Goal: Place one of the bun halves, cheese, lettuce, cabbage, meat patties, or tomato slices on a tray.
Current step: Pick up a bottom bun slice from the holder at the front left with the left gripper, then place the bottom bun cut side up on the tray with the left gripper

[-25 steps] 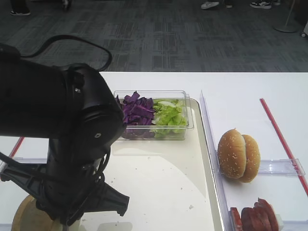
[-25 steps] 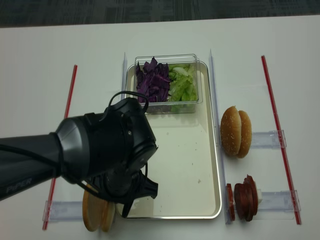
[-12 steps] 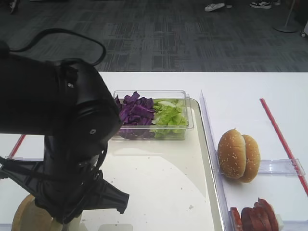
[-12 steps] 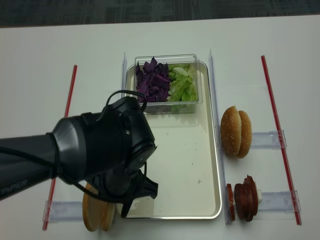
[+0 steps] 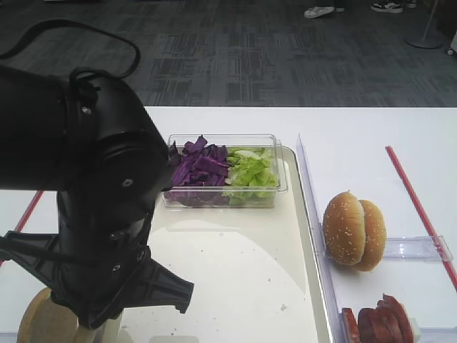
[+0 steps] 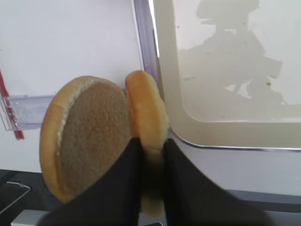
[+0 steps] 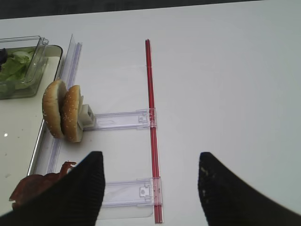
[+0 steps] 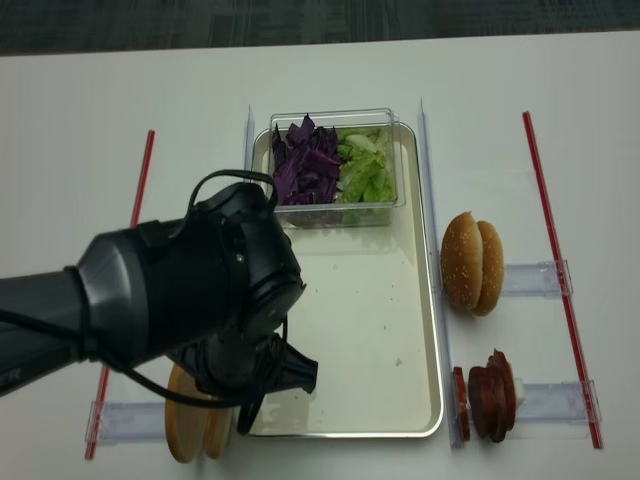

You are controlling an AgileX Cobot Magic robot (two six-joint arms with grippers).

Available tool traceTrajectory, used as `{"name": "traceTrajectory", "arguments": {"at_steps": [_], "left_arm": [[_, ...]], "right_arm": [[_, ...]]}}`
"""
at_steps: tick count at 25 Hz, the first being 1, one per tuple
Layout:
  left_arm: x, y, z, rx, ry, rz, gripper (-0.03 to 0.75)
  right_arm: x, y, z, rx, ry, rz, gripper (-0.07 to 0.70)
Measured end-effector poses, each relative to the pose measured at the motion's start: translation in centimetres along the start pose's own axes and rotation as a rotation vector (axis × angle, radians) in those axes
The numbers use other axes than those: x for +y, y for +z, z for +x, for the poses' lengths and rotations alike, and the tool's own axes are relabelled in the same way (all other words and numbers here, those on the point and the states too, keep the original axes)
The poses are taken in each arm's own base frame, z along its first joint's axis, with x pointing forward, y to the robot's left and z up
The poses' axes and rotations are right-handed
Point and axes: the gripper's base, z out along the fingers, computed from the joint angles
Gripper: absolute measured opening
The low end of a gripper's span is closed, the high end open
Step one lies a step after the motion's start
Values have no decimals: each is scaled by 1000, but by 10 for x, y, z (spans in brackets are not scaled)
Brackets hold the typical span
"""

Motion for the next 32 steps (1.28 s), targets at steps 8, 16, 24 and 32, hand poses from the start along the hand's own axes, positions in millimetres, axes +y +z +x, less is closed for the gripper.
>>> {"name": "traceTrajectory", "arguments": {"at_steps": [8, 16, 24, 32], "left_arm": [[1, -16, -4, -34, 8, 43, 82], [6, -42, -5, -92, -20, 131, 81], [7, -68, -12, -154, -42, 203, 78], [5, -78, -14, -146, -61, 257, 77]], "right_arm": [[0, 0, 0, 0, 0, 0, 463], [0, 0, 0, 0, 0, 0, 463], [0, 0, 0, 0, 0, 0, 463], [0, 0, 0, 0, 0, 0, 463]]}}
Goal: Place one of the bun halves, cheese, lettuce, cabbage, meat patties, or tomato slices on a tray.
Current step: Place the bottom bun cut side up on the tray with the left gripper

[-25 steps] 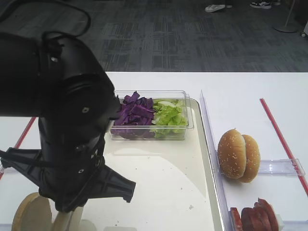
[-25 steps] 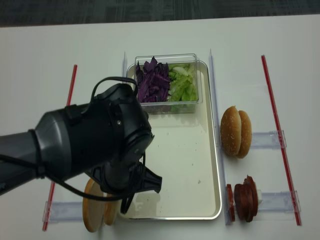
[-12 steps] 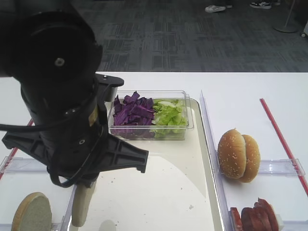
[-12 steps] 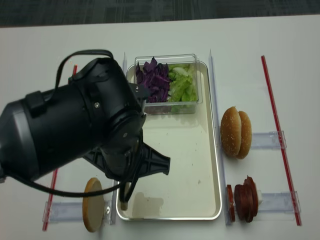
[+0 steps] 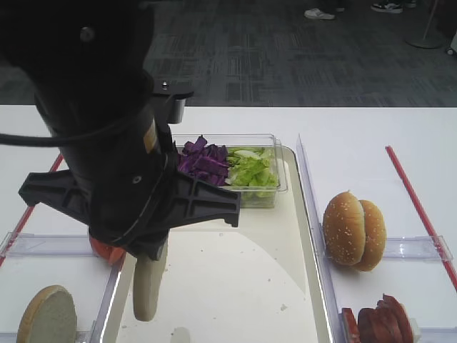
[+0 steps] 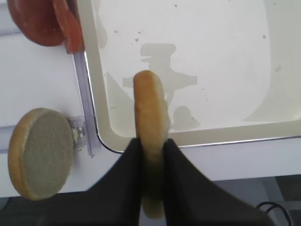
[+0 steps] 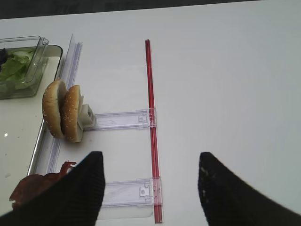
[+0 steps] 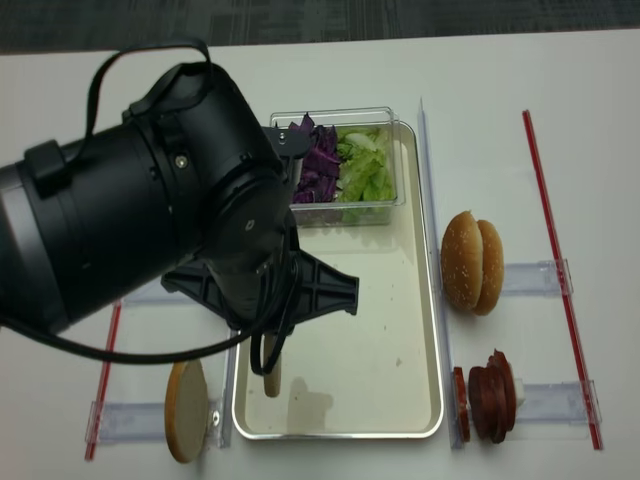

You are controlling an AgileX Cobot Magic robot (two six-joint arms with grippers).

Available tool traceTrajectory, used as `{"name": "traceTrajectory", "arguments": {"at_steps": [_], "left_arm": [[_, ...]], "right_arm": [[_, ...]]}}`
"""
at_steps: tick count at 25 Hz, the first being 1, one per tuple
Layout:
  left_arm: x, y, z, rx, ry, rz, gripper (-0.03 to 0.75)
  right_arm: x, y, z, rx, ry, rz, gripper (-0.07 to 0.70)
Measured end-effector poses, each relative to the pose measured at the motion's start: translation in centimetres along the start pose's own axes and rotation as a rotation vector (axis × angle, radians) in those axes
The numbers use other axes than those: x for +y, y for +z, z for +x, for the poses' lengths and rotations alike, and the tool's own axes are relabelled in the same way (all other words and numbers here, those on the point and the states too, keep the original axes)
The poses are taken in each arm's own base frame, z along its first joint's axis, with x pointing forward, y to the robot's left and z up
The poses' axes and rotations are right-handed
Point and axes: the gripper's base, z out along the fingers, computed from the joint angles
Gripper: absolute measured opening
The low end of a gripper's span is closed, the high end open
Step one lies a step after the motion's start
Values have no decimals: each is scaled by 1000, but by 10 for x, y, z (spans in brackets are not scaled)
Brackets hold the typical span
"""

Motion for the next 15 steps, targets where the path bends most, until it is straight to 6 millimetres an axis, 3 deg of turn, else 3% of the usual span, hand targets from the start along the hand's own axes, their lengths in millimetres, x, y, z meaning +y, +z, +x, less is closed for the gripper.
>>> {"name": "traceTrajectory", "arguments": {"at_steps": [15], "left_arm": [[-3, 1, -20, -26, 0, 234, 74]], "right_arm": [[0, 0, 0, 0, 0, 0, 463]]}}
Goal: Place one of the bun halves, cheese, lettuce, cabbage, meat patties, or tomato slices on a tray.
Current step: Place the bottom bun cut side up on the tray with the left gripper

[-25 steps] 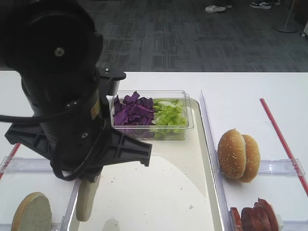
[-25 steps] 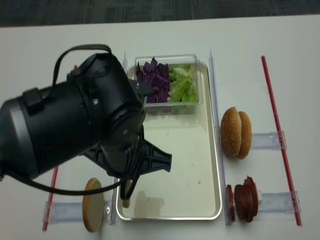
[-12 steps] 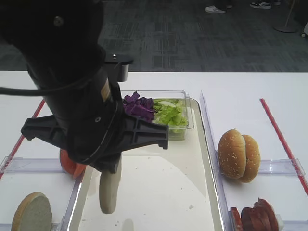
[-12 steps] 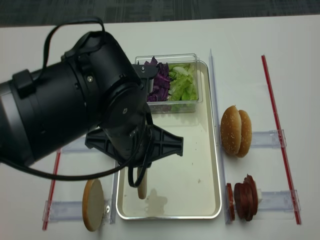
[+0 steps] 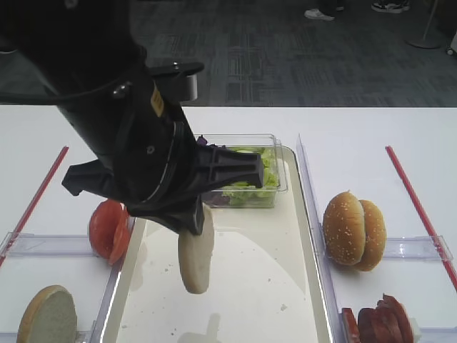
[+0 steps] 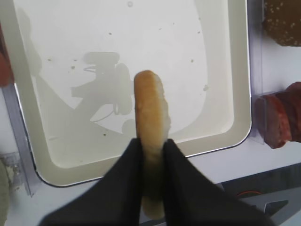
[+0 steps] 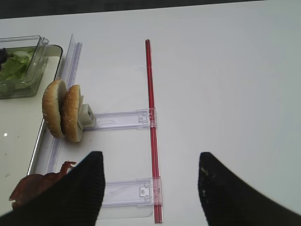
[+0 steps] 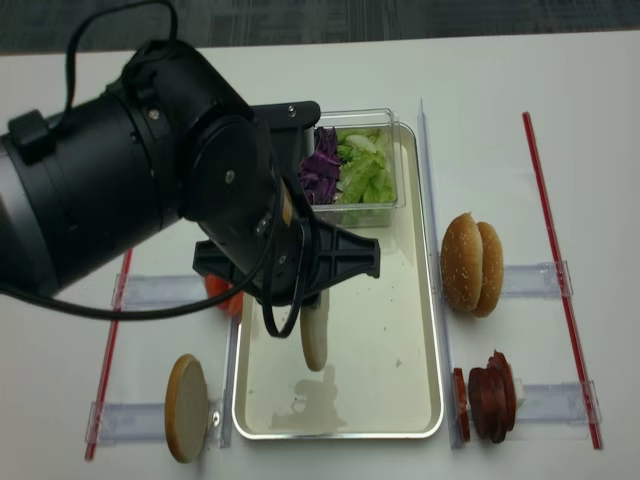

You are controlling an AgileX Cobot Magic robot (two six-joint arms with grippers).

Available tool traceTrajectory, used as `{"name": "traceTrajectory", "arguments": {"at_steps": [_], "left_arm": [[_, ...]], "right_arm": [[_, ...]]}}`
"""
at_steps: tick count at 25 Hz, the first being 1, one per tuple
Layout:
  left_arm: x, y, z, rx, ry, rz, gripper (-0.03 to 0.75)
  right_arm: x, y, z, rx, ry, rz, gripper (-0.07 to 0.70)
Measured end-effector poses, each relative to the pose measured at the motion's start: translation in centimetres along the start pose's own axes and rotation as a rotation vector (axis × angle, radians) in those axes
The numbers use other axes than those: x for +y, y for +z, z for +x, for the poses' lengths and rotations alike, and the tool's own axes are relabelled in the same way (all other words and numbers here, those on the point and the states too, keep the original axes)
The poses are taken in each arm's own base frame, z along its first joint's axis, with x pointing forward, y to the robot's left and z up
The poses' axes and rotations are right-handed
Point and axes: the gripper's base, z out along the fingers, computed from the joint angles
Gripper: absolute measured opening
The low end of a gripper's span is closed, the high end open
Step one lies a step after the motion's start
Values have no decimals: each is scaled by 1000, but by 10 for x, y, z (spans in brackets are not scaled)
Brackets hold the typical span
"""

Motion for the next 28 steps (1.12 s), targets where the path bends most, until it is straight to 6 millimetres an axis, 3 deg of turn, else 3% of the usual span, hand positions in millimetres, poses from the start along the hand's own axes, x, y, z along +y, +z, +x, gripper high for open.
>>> {"name": "traceTrajectory", "arguments": {"at_steps": [6, 18, 28], "left_arm": [[4, 0, -10, 8, 19, 126, 74], [21, 33, 0, 66, 88, 349, 73], [33, 43, -1, 17, 130, 369, 71]], "right_arm": [[0, 0, 0, 0, -2, 0, 463], [0, 0, 0, 0, -2, 0, 463], [0, 0, 0, 0, -2, 0, 463]]}}
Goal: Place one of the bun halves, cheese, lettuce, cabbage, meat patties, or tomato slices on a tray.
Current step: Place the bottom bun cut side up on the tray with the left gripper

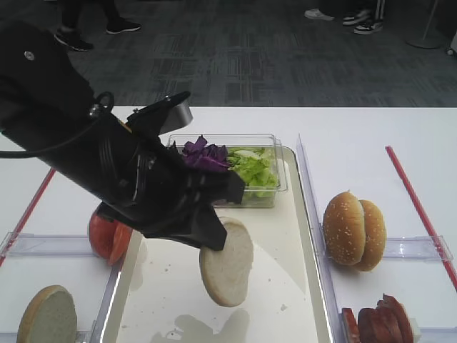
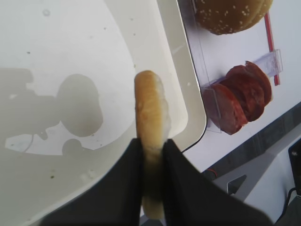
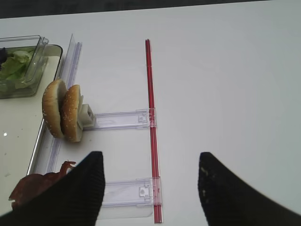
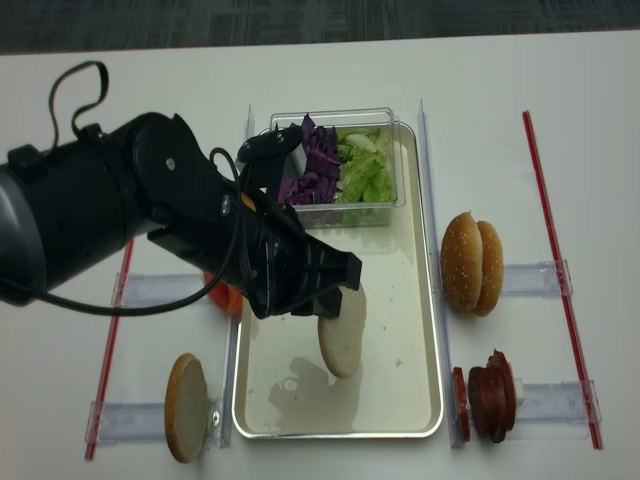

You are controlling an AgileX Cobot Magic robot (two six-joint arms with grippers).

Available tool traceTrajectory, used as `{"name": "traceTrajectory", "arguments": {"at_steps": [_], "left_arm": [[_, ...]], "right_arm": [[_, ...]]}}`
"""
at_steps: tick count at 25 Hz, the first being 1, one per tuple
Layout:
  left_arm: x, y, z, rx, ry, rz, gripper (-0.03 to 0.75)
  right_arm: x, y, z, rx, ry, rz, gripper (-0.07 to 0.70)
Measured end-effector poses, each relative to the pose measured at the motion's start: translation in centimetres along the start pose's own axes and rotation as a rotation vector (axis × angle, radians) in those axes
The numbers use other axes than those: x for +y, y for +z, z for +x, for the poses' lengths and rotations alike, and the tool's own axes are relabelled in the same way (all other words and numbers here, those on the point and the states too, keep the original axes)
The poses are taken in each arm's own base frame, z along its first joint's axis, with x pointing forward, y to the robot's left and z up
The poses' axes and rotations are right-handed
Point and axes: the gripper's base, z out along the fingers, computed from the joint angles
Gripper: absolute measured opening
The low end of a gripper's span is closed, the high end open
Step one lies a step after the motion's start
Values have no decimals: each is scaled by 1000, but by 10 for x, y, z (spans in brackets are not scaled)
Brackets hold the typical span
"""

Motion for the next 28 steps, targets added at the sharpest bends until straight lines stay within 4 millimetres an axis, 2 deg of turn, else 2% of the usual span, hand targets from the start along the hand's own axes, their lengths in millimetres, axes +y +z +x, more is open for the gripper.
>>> {"name": "traceTrajectory", "arguments": {"at_steps": [8, 15, 28], "left_arm": [[-4, -1, -6, -47, -7, 112, 70], [13, 11, 3, -28, -39, 152, 69], [28, 23, 11, -25, -34, 215, 69]], "right_arm": [[0, 0, 0, 0, 0, 0, 463], [0, 0, 0, 0, 0, 0, 463], [0, 0, 0, 0, 0, 0, 463]]}}
